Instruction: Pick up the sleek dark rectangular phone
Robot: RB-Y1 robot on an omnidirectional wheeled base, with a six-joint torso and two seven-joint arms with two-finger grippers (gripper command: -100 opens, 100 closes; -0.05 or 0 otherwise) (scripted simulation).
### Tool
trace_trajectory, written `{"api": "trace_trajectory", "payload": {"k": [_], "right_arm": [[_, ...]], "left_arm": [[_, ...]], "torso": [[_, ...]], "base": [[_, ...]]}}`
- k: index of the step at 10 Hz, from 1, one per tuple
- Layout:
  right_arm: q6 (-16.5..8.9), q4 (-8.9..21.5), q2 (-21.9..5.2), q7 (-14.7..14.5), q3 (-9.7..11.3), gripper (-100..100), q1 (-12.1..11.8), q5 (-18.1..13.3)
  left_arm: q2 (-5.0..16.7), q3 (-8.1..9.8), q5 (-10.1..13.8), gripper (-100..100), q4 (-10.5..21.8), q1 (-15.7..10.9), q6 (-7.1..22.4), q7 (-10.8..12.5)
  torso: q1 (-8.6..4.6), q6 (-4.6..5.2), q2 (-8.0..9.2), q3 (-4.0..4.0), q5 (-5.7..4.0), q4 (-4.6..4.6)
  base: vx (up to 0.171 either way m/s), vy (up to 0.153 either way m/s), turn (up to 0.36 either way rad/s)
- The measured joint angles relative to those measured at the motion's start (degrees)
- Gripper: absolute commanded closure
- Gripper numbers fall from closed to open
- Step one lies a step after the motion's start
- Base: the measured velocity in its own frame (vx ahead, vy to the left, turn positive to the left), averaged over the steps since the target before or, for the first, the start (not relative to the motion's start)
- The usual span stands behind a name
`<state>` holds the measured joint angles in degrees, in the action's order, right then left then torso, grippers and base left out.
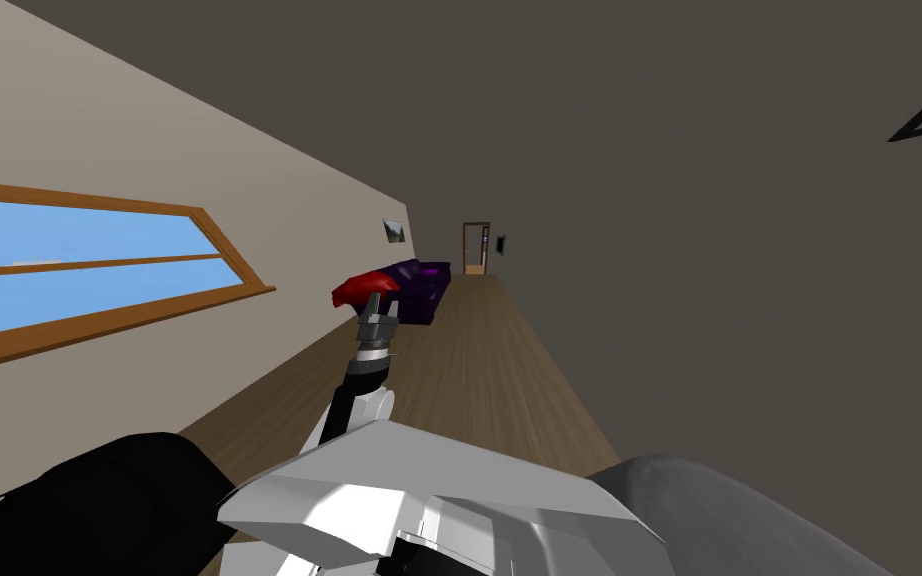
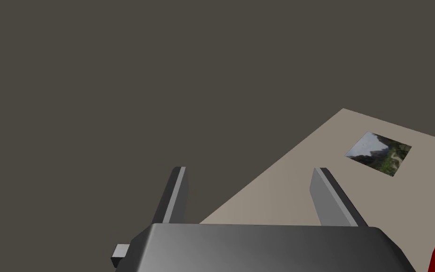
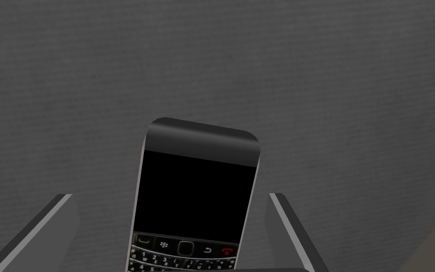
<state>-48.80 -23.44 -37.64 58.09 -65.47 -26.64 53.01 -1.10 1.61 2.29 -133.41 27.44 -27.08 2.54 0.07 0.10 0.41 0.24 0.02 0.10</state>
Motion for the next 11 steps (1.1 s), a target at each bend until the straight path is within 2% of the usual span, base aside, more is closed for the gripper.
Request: {"api": "trace_trajectory", "payload": {"k": [4, 5, 9, 10, 11], "right_arm": [[2.0, 1.6, 0.0, 3.6, 0.6, -100, 1.7, -1.3], [2.1, 1.7, 0.0, 3.8, 0.6, 100, 1.7, -1.4], [2.1, 1.7, 0.0, 3.8, 0.6, 100, 1.7, -1.4], [2.1, 1.7, 0.0, 3.8, 0.6, 0, 1.7, -1.4], [2.1, 1.7, 0.0, 3.8, 0.6, 100, 1.7, -1.4]], "left_arm": [[0.0, 0.0, 0.0, 0, 0.0, 0.0, 0.0, 0.0], [0.0, 0.01, 0.0, 0, 0.0, 0.0, 0.0, 0.0], [0.0, 0.01, 0.0, 0, 0.0, 0.0, 0.0, 0.0], [0.0, 0.01, 0.0, 0, 0.0, 0.0, 0.0, 0.0], [0.0, 0.01, 0.0, 0, 0.0, 0.0, 0.0, 0.0]], "torso": [[-0.08, 0.01, -0.02, -0.01, -0.01, -0.01], [-0.09, 0.04, -0.17, -0.09, -0.02, -0.04], [-0.13, 0.0, -0.38, -0.22, -0.05, -0.08], [-0.13, 0.01, -0.39, -0.22, -0.05, -0.08], [-0.13, 0.01, -0.39, -0.22, -0.05, -0.09]], "base": [[-0.087, 0.004, 0.099], [-0.008, 0.0, -0.01], [0.0, 0.0, 0.0], [0.0, 0.0, 0.0], [0.109, -0.033, -0.26]]}}
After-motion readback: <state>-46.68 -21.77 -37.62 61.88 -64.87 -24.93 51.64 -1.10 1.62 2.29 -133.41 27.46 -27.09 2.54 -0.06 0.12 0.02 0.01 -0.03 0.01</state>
